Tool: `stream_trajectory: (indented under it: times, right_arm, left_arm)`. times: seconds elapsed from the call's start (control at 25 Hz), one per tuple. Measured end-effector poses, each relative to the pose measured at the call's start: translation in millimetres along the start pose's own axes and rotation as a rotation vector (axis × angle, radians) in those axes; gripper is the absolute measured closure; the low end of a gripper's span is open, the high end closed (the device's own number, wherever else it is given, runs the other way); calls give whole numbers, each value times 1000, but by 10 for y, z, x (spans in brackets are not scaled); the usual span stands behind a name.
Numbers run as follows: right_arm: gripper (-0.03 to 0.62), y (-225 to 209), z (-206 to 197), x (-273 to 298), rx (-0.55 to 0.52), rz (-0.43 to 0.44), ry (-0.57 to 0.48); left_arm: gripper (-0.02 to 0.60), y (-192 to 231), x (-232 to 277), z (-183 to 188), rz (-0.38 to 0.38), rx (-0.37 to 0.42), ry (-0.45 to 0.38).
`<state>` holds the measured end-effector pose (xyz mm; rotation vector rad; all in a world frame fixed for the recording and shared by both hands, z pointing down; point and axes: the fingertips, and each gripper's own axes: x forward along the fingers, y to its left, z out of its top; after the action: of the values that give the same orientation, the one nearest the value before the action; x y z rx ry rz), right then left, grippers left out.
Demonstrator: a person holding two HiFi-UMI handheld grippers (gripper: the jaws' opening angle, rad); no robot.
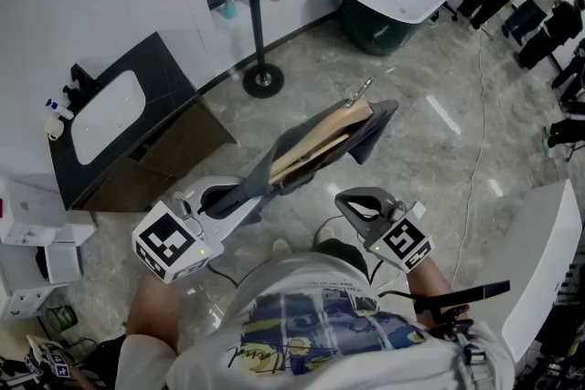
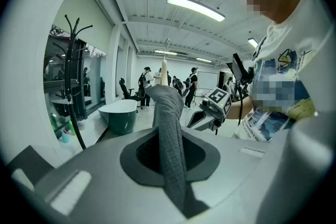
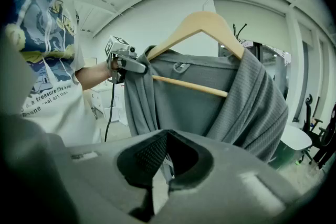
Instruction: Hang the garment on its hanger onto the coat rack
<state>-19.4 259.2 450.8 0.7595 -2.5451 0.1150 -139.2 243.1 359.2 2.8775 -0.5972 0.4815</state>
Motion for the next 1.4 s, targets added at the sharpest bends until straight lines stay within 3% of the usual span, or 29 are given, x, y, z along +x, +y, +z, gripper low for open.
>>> stream_trajectory:
  times: [0.32,0.64,0.8,1.0,1.16,1.4]
  right_arm:
    - [592,190,184,294,-13,23,15]
    - [592,16,327,473,-6,70,-6]
    - [591,-316,354,625,51,104,-14]
    - [586,-889,371,710,35,137,-22]
    - [528,-1444,140,708,44,151,-41]
    - [543,-2061,128,809,18,199,12]
  left_arm:
    - [552,316,-84,-182,-11,-13,14]
    - [552,579,84,-87,-1,-38,-1]
    - [552,871,249,78,12,-46,-6]
    - [552,1256,659,319,35,-45,-5]
    - [552,1552,1169,465,69,-25,6]
    - [551,2241,1575,911,96,-31,-16]
